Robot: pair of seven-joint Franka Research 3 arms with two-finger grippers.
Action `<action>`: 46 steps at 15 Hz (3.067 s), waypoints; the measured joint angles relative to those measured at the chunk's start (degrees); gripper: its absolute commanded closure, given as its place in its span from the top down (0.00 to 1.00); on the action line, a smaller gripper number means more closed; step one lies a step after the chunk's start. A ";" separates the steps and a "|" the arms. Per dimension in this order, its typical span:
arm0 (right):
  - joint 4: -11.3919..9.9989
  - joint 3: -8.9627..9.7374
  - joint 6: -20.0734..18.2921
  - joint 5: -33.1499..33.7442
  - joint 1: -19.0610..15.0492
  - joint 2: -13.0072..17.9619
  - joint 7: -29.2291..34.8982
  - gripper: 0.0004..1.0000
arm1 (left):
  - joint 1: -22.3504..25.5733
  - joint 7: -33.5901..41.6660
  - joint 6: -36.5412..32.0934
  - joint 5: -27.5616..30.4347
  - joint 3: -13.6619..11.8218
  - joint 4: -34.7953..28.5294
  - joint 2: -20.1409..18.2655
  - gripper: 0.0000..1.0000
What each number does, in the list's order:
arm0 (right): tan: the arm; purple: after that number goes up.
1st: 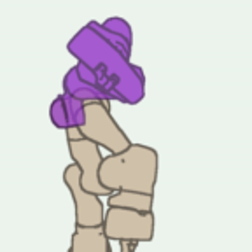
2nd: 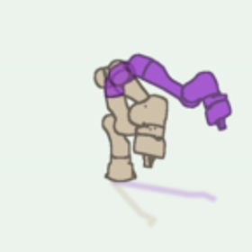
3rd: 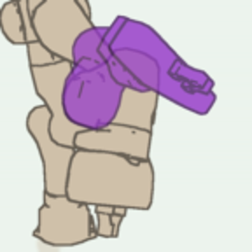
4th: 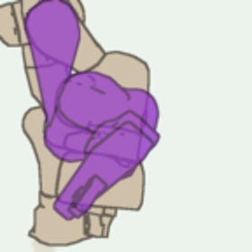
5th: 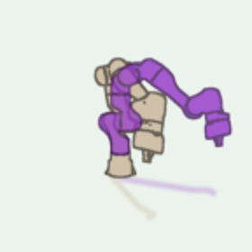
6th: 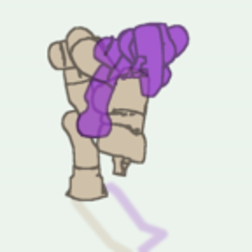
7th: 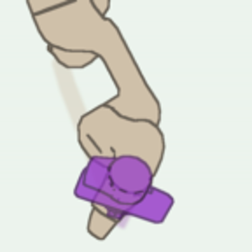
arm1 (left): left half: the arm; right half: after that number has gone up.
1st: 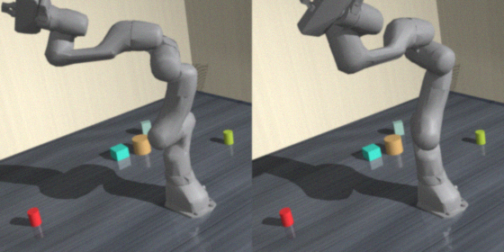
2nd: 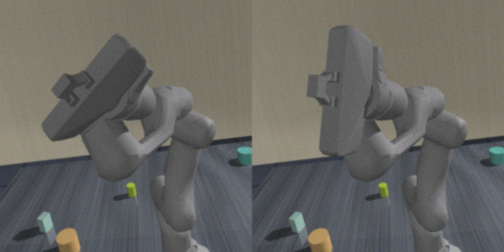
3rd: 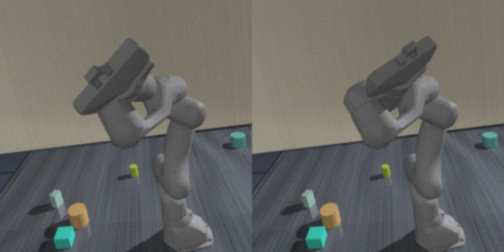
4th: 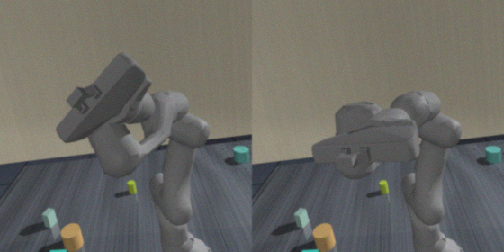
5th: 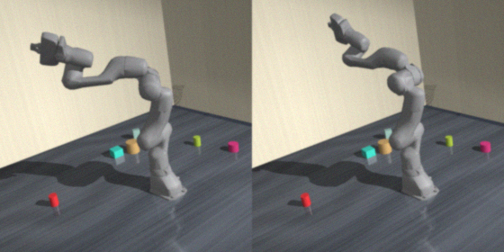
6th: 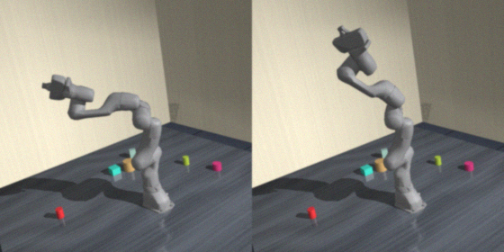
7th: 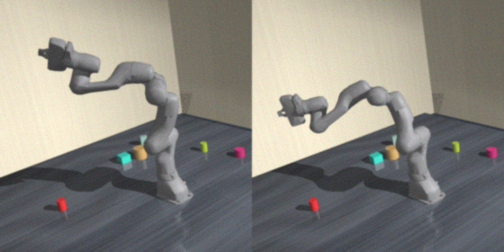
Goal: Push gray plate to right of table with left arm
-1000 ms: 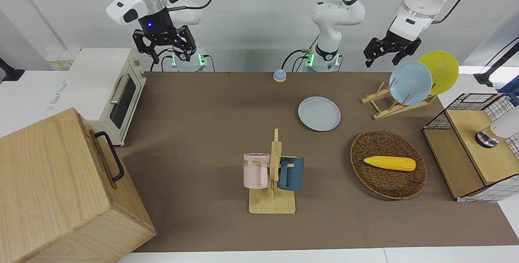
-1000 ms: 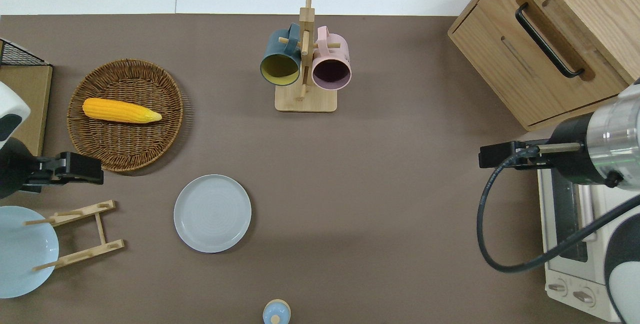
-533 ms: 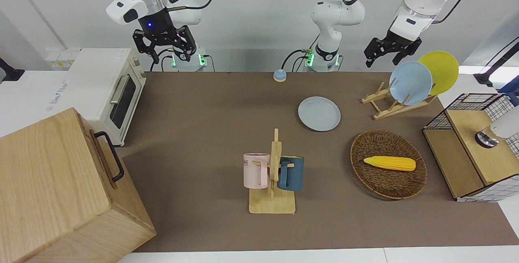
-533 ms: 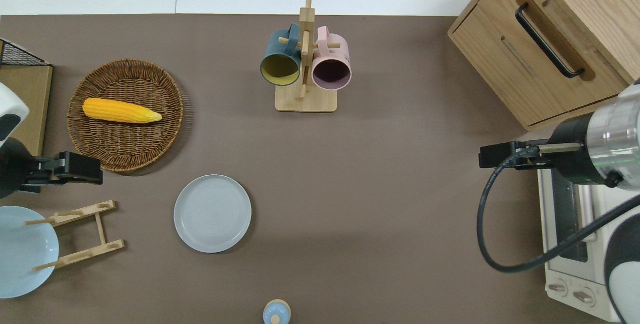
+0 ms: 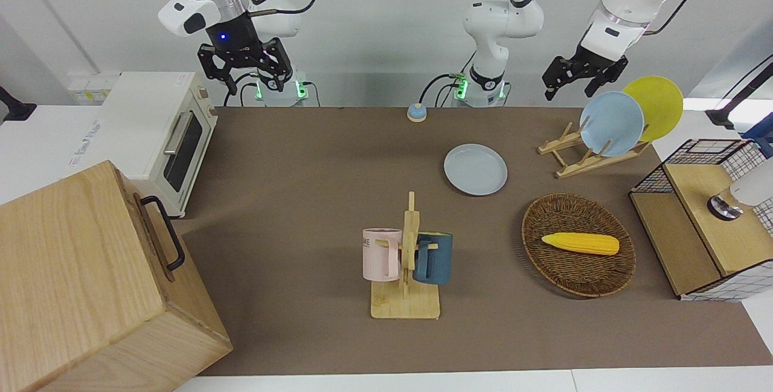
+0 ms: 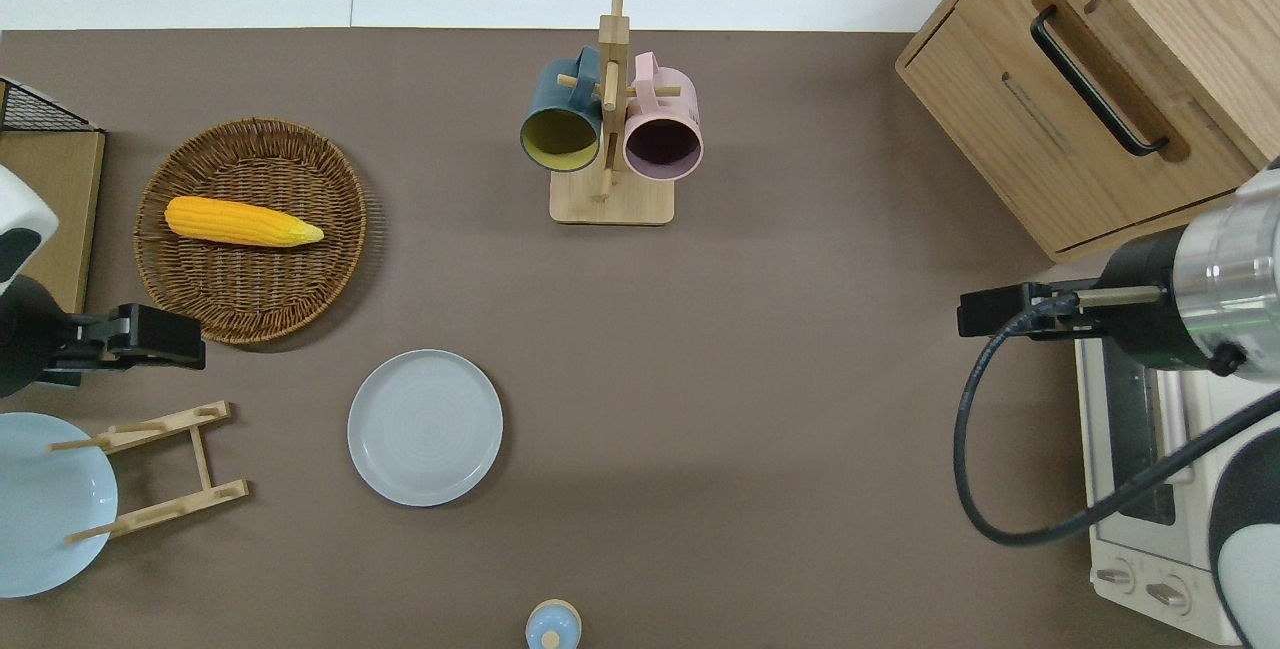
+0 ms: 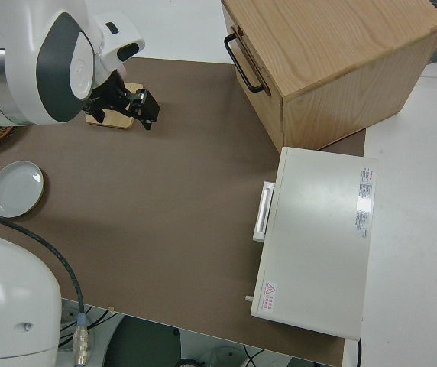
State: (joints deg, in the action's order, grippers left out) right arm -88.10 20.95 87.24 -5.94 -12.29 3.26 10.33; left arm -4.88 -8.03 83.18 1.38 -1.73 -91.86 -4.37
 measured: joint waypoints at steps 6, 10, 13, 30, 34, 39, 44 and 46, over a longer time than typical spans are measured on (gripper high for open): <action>0.00 0.00 0.00 0.00 0.00 0.00 0.00 1.00 | 0.00 0.00 1.68 0.00 -0.02 -1.03 -0.26 0.99; 0.00 0.00 0.00 0.00 0.00 0.00 0.00 1.00 | 0.01 0.00 3.34 0.00 -0.50 -4.10 -1.84 0.99; 0.00 0.00 0.00 0.00 0.00 0.00 0.00 1.00 | 0.01 0.00 3.98 0.00 -0.80 -5.75 -3.09 0.99; 0.00 0.00 0.00 0.00 0.00 0.00 0.00 1.00 | 0.01 0.00 14.49 0.04 -0.75 -20.72 -2.46 0.99; 0.00 0.00 0.00 0.00 0.00 0.00 0.00 1.00 | 0.01 0.00 18.21 0.04 -0.72 -25.85 -2.44 0.99; 0.00 0.00 0.00 0.00 0.00 0.00 0.00 1.00 | -0.02 0.00 23.06 0.70 -0.66 -30.86 -2.49 0.99; 0.00 0.00 0.00 0.00 0.00 0.00 0.00 1.00 | -0.06 0.00 29.69 0.80 -0.55 -37.71 -2.47 0.99; 0.00 0.00 0.00 0.00 0.00 0.00 0.00 1.00 | -0.06 -0.01 31.72 1.16 -0.55 -39.75 -2.48 0.99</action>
State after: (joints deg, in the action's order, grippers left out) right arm -88.10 20.94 87.24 -5.94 -12.29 3.26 10.33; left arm -4.94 -8.04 114.90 2.54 -2.28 -131.61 -6.85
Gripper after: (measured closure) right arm 0.004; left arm 0.004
